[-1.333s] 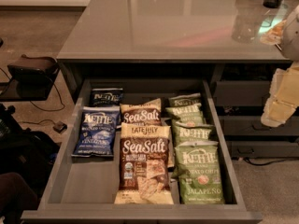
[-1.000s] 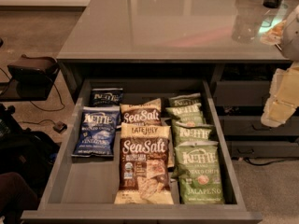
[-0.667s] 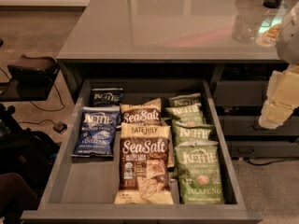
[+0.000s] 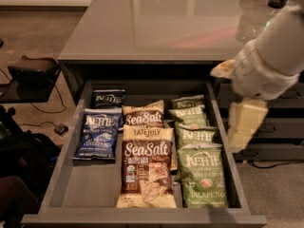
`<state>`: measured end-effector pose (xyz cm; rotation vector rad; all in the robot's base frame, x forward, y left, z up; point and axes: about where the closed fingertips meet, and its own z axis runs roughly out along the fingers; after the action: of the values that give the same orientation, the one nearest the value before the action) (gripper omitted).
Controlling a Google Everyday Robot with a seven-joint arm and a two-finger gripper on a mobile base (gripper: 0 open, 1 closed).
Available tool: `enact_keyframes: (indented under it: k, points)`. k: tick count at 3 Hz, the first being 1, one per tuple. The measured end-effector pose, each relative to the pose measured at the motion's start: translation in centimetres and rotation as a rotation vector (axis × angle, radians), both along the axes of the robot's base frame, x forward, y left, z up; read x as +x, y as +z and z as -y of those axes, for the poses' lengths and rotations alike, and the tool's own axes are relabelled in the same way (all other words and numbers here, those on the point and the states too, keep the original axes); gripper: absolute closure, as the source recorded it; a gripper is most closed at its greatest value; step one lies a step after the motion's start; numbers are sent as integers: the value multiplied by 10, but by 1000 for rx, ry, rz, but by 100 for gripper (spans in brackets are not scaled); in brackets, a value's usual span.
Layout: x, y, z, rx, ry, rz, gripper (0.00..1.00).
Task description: Pick blue chip bag from top drawer and place on counter
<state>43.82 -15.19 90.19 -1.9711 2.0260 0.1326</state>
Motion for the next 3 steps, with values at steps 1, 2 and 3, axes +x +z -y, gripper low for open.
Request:
enact_keyframes:
  k: [1, 2, 3]
  points:
    - [16, -44, -42, 66, 95, 1, 0]
    - [41, -83, -81, 110, 132, 14, 0]
    - [68, -108, -111, 185, 114, 21, 0]
